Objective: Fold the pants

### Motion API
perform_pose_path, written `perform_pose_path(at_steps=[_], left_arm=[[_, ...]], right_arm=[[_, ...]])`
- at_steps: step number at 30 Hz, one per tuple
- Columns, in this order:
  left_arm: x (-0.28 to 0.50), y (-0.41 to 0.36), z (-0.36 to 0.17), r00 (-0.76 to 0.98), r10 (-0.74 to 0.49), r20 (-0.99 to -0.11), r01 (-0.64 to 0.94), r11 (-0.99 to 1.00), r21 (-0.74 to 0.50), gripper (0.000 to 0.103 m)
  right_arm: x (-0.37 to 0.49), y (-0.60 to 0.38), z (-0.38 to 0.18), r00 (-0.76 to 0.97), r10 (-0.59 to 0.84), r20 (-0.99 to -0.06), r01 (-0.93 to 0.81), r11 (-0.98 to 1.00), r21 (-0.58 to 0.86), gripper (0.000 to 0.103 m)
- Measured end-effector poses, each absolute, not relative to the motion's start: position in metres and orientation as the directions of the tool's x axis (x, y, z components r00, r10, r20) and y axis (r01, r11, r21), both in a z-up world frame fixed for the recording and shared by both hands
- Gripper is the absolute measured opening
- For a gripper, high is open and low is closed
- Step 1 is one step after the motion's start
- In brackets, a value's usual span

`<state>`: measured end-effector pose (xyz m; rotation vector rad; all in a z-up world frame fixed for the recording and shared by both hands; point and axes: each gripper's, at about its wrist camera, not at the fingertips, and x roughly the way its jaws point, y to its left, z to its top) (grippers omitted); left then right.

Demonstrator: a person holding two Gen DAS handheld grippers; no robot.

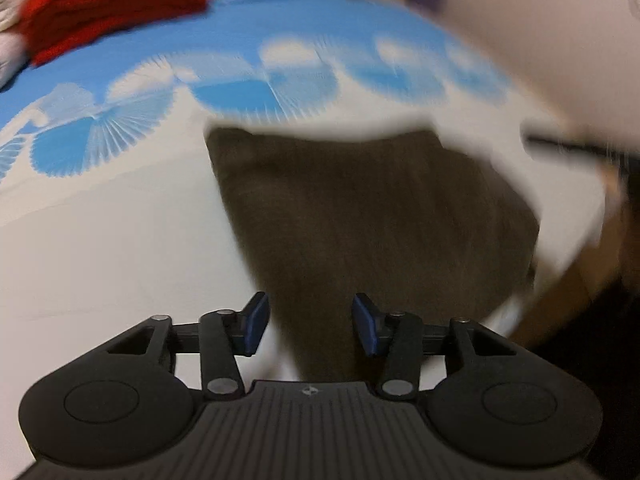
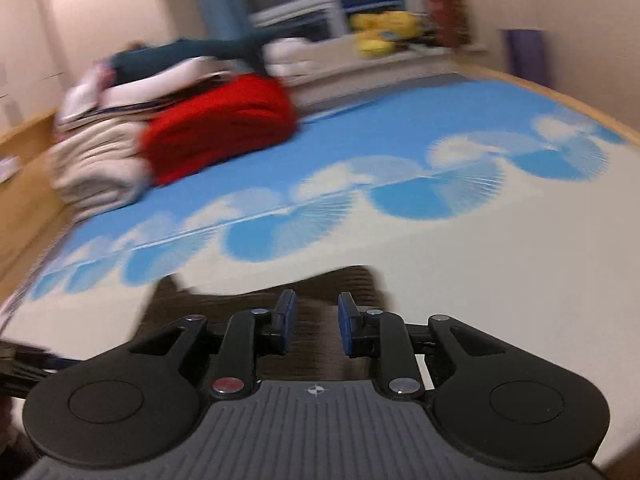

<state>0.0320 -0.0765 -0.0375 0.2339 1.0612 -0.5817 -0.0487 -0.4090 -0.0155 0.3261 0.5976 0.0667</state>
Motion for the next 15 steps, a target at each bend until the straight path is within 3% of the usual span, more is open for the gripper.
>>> perform_pose_path(at_steps=[2,4,6,8,11,15], left_arm=[[0.031,-0.076,-0.068,0.303,-0.238,-0.923,0.545,0.837,-0.037,0.052],[0.039,-0.069,-0.068,0.295,-0.239,-0.925,0.504,0.861,-0.062,0.051],[0.042,-0.067,-0.059,0.287,-0.259,-0.922,0.479,0.873,-0.096,0.051],[0.043,-0.071,-0.05,0.291,-0.226,-0.93,0.492,0.869,-0.058,0.051],[0.057,-0.082,-0.022,0.319,-0.199,-0.927,0.53,0.848,0.0,0.051],[0.089,-0.093,0.021,0.408,-0.262,-0.875,0.573,0.819,0.022,0.051]], right_arm=[[-0.038,-0.398,-0.027,0.761,0.195,-0.619,-0.006,0.956,0.293,0.032],[-0.023,-0.389,-0.05,0.645,0.161,-0.747,0.017,0.974,0.225,0.033],[-0.013,-0.392,-0.071,0.549,0.109,-0.829,0.075,0.981,0.179,0.046],[-0.009,-0.398,-0.074,0.539,0.106,-0.836,0.125,0.971,0.203,0.053],[-0.003,-0.401,-0.078,0.525,0.117,-0.843,0.135,0.967,0.218,0.053],[0.005,-0.392,-0.078,0.53,0.087,-0.843,0.093,0.983,0.16,0.053]])
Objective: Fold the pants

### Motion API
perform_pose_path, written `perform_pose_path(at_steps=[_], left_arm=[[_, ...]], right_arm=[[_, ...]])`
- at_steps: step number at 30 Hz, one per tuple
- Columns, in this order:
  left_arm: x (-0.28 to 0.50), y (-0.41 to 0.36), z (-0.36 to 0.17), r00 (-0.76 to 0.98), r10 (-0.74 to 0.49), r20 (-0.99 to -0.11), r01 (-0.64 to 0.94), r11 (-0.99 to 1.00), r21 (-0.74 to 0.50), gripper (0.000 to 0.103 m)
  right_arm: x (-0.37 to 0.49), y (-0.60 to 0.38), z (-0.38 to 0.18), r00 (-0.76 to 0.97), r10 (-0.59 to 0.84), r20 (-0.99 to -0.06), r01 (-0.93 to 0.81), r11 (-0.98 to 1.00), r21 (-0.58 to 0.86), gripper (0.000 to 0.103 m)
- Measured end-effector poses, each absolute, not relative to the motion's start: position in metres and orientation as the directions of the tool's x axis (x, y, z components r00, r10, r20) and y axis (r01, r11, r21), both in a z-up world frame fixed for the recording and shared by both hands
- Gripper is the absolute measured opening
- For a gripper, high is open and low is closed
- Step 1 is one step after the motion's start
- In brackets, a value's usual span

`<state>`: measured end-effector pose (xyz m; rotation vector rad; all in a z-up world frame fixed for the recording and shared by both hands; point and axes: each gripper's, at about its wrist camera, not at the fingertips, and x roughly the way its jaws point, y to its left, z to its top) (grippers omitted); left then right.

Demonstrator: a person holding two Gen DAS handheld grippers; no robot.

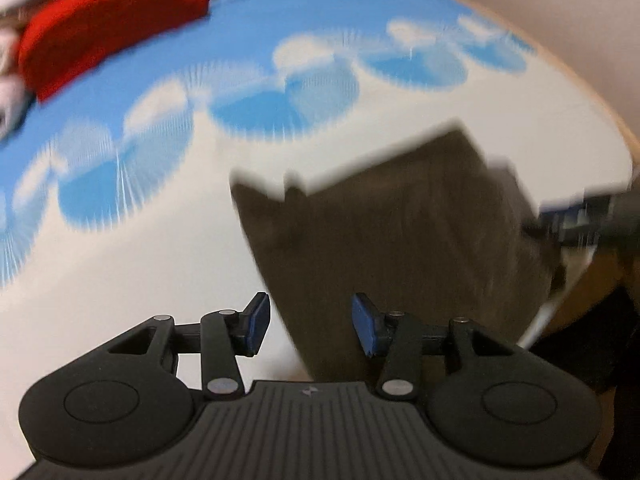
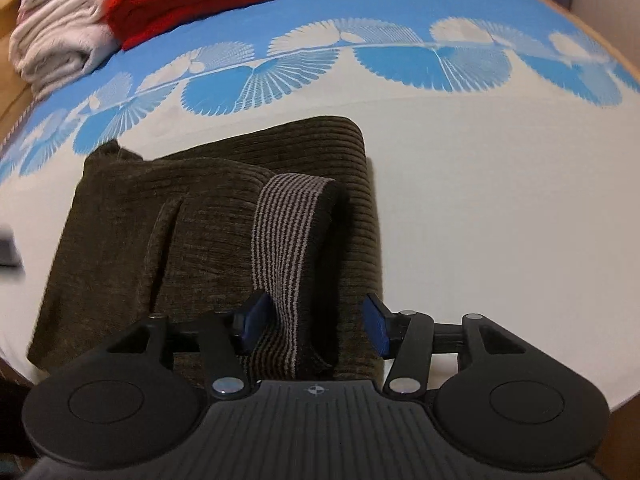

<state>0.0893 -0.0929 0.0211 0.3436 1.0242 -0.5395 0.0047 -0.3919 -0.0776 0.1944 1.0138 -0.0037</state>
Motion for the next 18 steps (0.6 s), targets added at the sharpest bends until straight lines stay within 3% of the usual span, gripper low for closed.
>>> perform_pose_path(at_steps=[5,7,9,18], left_arm=[[0.125,-0.107,0.018,0.433,-0.397,-0.809,0.602,0.796,-0.069,0.049],[0.136,-0.11,-0.006,0.406,-0.419,-0.812,0.607,0.788,-0.103,0.033],[0.151,-0.112,-0.034,0.356,-0.354,-0.865,0.581,0.809,-0.092,0.018],[0.192,-0.109,-0.083,0.299,-0.274,-0.914,0.543,0.837,-0.073,0.011]], right_arm=[[-0.004,-0.392,-0.075,0.526,0.09,-0.846,0.099,0.981,0.166,0.053],[-0.004,-0.391,-0.075,0.523,0.084,-0.848,0.101,0.982,0.16,0.053],[-0.003,-0.388,-0.075,0.522,0.071,-0.85,0.093,0.986,0.14,0.053],[0.005,-0.394,-0.08,0.51,0.111,-0.853,0.085,0.98,0.178,0.054]])
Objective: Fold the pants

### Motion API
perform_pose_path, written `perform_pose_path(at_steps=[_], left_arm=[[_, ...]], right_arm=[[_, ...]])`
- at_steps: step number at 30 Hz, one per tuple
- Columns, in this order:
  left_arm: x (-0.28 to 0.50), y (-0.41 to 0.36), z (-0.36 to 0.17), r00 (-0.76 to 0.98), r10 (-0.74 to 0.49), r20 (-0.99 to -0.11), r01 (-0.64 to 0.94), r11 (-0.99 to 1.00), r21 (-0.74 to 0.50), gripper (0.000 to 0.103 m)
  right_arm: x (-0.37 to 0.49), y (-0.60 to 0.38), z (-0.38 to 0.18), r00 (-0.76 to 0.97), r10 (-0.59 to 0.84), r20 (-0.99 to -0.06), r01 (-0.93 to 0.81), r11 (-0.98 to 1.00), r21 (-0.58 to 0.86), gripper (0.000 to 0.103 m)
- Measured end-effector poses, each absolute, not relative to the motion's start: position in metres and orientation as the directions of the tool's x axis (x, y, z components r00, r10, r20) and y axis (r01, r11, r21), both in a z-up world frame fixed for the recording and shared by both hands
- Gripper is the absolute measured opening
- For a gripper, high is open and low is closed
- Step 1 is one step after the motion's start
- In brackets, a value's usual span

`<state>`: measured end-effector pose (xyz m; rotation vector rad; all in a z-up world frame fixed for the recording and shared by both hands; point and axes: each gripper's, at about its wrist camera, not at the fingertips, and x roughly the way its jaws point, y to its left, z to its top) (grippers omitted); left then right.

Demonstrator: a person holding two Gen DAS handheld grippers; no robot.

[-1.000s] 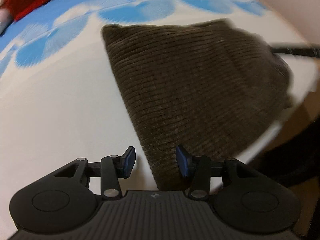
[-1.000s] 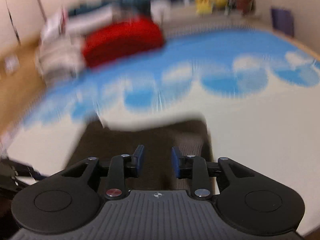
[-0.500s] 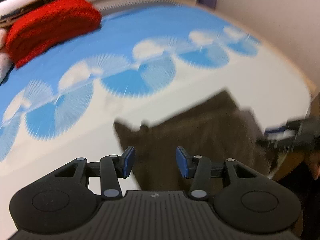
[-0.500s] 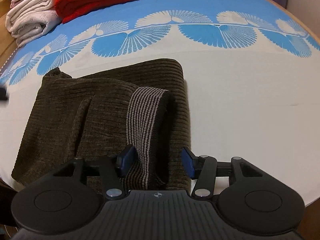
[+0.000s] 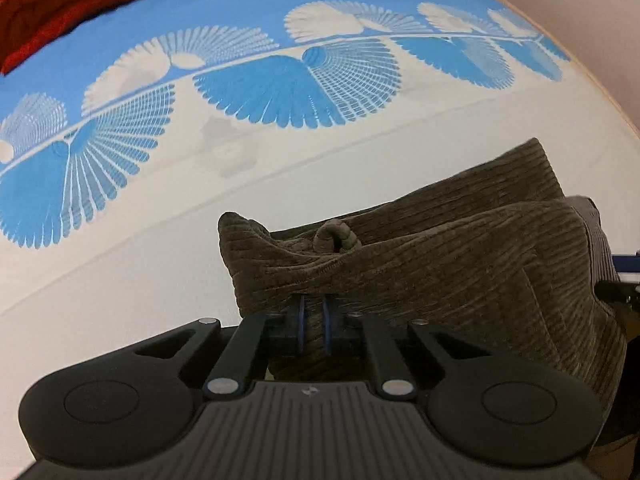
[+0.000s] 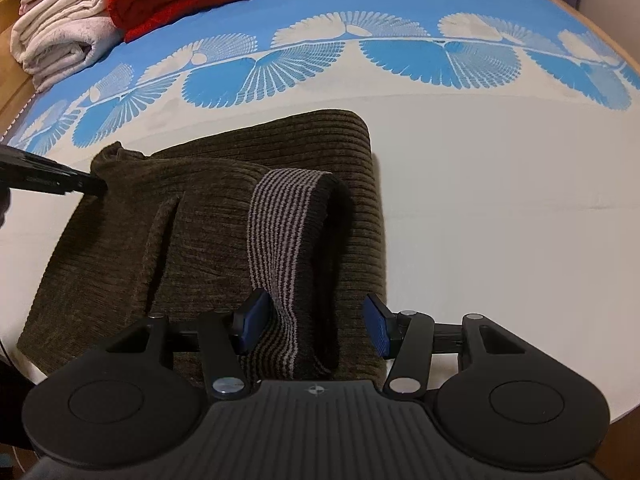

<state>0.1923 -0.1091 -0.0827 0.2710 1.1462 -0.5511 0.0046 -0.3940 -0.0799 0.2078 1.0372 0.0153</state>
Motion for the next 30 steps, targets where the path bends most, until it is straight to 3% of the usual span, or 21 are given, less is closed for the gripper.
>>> perform_pose_path(at_steps=[3,5,7,9,16,20,24,26,28,29,30], left_arm=[[0.195,-0.107,-0.079,0.27,-0.274,-0.923,0.481,0.869,-0.117,0.013],[0.193,-0.1,-0.07,0.25,-0.305,-0.919,0.429,0.886,-0.177,0.027],[0.19,-0.095,-0.062,0.264,-0.331,-0.906,0.404,0.891,-0.208,0.07],[0.187,-0.091,-0.057,0.294,-0.306,-0.906,0.383,0.906,-0.182,0.08],[0.187,-0.076,-0.078,0.221,-0.291,-0.931,0.312,0.926,-0.215,0.081],[0.186,-0.069,-0.109,0.097,-0.386,-0.918,0.246,0.903,-0.353,0.081],[0.184,-0.062,-0.124,0.109,-0.492,-0.864,0.239,0.856,-0.457,0.083],[0.186,-0.063,-0.122,0.118,-0.53,-0.84,0.252,0.834,-0.49,0.074],[0.188,-0.062,-0.122,0.141,-0.528,-0.837,0.255,0.837,-0.485,0.054],[0.188,-0.063,-0.12,0.148,-0.529,-0.836,0.274,0.834,-0.479,0.05],[0.188,-0.065,-0.115,0.161,-0.528,-0.834,0.302,0.831,-0.468,0.039]], right_arm=[[0.006,-0.395,-0.081,0.509,0.114,-0.853,0.09,0.979,0.185,0.056],[0.006,-0.397,-0.079,0.525,0.127,-0.842,0.1,0.973,0.209,0.057],[0.006,-0.405,-0.077,0.551,0.15,-0.821,0.138,0.954,0.266,0.061],[0.006,-0.416,-0.074,0.59,0.142,-0.795,0.204,0.927,0.316,0.071],[0.018,-0.417,-0.082,0.581,0.1,-0.807,0.266,0.915,0.304,0.089],[0.03,-0.414,-0.097,0.524,0.162,-0.836,0.277,0.896,0.346,0.093],[0.036,-0.418,-0.11,0.5,0.204,-0.842,0.317,0.861,0.397,0.098],[0.038,-0.418,-0.113,0.504,0.21,-0.838,0.318,0.857,0.406,0.096],[0.037,-0.416,-0.111,0.52,0.214,-0.827,0.296,0.863,0.41,0.086],[0.037,-0.414,-0.109,0.532,0.219,-0.818,0.281,0.865,0.415,0.076],[0.036,-0.411,-0.105,0.544,0.223,-0.809,0.262,0.871,0.416,0.066]])
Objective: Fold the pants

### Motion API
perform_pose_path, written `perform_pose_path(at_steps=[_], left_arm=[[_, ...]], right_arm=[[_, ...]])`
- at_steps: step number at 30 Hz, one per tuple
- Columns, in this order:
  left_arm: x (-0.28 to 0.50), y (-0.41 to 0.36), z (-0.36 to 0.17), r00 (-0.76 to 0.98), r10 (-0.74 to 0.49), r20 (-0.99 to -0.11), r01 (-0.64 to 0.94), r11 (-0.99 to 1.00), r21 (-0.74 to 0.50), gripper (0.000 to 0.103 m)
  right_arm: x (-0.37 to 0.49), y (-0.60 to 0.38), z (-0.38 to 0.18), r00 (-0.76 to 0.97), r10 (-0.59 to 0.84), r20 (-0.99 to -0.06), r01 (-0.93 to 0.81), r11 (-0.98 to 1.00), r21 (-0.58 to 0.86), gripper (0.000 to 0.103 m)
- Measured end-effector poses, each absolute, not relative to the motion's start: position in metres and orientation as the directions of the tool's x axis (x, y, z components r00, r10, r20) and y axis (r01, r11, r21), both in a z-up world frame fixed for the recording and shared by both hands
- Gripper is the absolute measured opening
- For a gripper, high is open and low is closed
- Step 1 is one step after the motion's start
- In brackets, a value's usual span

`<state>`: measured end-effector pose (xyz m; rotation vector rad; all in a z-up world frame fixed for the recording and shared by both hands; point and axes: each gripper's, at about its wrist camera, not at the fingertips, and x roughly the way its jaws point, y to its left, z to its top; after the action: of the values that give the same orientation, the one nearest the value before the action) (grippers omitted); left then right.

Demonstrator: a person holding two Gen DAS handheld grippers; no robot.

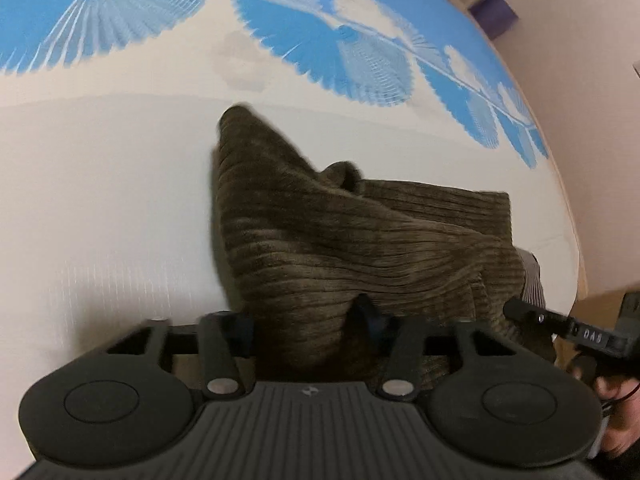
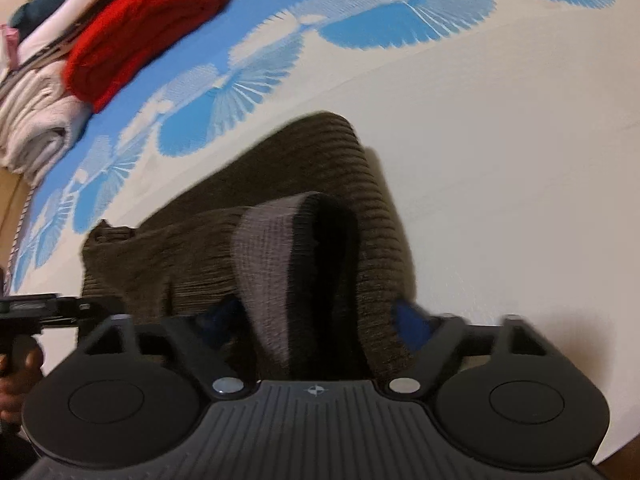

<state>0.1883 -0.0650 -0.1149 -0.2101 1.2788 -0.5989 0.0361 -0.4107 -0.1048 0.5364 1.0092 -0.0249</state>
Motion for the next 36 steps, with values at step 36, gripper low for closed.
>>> perform_pose_path(at_steps=[36], left_arm=[[0.238,-0.022,-0.07,0.42,-0.165,-0.892,0.532,0.841,0.095,0.052]], right_arm=[[0.226,-0.303,-0.077,0.544,0.153,-0.825,0.028,0.979,0.201,0.078]])
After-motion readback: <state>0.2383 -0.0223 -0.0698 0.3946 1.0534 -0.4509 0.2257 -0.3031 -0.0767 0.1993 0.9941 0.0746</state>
